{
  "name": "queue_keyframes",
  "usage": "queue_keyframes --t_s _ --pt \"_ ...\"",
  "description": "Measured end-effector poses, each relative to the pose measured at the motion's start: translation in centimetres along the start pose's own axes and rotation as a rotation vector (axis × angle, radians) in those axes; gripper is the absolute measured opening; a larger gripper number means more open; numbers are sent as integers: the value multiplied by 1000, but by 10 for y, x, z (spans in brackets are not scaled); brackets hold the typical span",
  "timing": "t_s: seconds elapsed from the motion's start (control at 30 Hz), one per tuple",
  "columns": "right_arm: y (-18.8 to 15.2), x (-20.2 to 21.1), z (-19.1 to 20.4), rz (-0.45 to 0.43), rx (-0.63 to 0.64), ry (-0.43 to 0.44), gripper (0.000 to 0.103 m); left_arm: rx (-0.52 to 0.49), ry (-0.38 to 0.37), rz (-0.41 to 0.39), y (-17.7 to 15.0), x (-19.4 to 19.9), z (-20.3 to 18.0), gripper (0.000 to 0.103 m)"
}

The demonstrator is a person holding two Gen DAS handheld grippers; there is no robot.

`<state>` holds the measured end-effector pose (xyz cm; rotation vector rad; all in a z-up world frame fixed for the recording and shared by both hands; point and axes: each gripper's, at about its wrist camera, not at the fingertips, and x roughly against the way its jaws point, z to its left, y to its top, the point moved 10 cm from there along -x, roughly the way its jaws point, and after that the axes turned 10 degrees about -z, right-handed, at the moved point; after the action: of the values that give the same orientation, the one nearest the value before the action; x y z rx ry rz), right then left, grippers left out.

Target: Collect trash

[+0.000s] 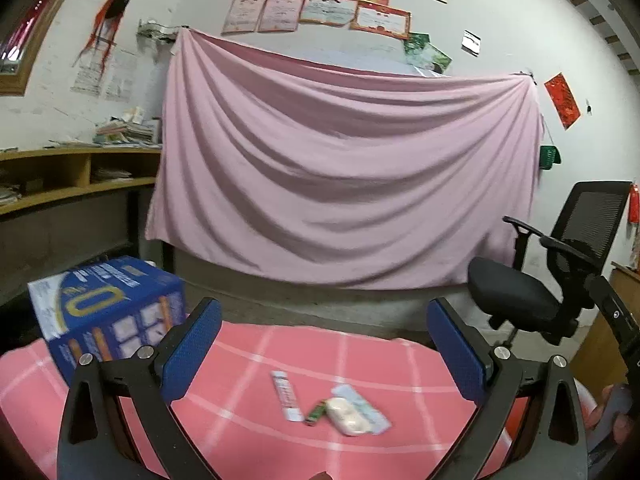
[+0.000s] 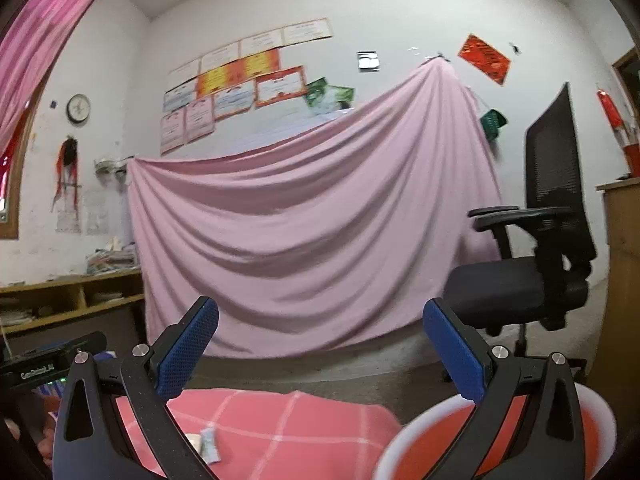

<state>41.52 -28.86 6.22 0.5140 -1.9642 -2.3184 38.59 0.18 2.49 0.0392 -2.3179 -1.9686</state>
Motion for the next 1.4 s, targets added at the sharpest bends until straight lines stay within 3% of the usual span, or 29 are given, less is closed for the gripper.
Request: queue_keyframes --t_s 0.27,0.47,0.6,0.73,1.0,1.1,1.17,1.27,1.4 --pt "-20 -16 49 34 63 81 103 -44 30 -31 -4 2 30 100" --pt "-50 -33 74 124 155 109 103 -80 40 -15 -11 -6 47 100" --pt "-79 -46 75 245 191 93 103 -113 48 67 -29 -21 53 100" --pt "-120 -61 71 424 208 77 103 -149 40 147 -49 -38 53 100" --pt "-156 -65 75 583 227 115 103 -159 50 357 -94 -71 57 99" --pt "-171 -69 74 660 225 119 103 -130 29 468 -117 -83 55 89" --pt "-179 -71 73 699 214 127 93 -124 15 533 -130 -89 50 72" --pt "-189 -71 70 753 193 136 87 -94 5 644 -154 -99 45 51" --pt "-191 -69 70 770 175 143 87 -102 3 667 -159 -107 38 47"
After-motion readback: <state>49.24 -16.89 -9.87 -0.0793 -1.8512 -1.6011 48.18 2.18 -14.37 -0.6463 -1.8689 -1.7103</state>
